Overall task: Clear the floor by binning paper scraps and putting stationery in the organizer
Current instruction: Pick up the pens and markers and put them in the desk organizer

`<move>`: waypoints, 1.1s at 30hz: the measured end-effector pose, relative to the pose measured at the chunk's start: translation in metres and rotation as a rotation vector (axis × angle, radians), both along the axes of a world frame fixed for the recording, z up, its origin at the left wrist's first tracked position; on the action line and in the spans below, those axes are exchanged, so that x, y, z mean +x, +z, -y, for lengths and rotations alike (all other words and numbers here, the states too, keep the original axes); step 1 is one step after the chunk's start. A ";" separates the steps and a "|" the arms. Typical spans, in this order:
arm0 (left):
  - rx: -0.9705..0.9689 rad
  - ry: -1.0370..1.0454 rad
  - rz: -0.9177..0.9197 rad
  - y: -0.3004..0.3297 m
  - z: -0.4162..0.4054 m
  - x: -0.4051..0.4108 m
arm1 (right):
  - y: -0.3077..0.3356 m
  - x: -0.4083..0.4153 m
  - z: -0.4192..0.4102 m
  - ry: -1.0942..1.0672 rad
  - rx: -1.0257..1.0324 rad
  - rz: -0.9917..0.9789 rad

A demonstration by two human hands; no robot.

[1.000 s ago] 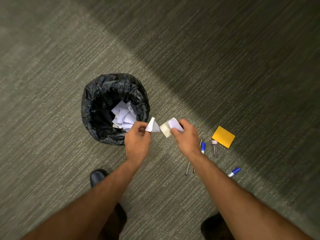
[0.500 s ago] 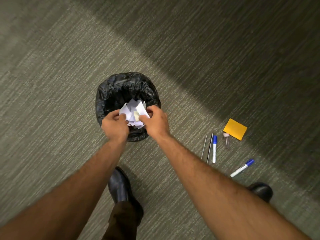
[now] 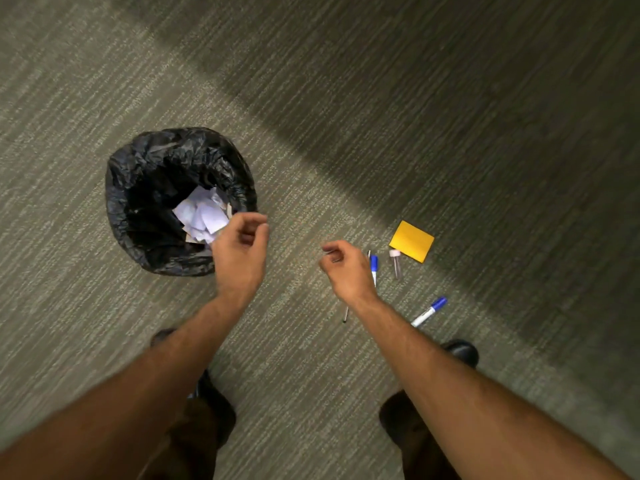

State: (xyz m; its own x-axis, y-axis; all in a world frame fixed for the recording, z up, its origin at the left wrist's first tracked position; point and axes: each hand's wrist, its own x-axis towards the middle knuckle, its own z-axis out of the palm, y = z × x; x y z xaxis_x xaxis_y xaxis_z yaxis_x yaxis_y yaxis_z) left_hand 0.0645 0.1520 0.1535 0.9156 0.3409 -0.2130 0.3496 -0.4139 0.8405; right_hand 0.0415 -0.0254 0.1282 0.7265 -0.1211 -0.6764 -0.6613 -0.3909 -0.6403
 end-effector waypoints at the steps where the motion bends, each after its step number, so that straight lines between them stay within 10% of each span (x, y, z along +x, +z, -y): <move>1: -0.012 -0.052 -0.028 -0.007 0.015 -0.008 | -0.007 -0.009 0.016 -0.015 -0.024 -0.023; 20: 0.036 -0.315 -0.528 -0.161 0.196 -0.092 | -0.149 -0.128 0.224 -0.576 -0.461 -0.336; 33: 0.037 -0.302 -0.494 -0.153 0.180 -0.087 | -0.155 -0.108 0.170 -0.228 -0.328 -0.205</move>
State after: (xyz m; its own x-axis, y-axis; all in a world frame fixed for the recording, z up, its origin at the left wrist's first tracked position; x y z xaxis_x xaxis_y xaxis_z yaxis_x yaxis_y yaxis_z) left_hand -0.0222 -0.0280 0.0000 0.7687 0.0954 -0.6325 0.5584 -0.5824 0.5908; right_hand -0.0664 -0.1956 -0.0270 0.5111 -0.4945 -0.7030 -0.8544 -0.3812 -0.3531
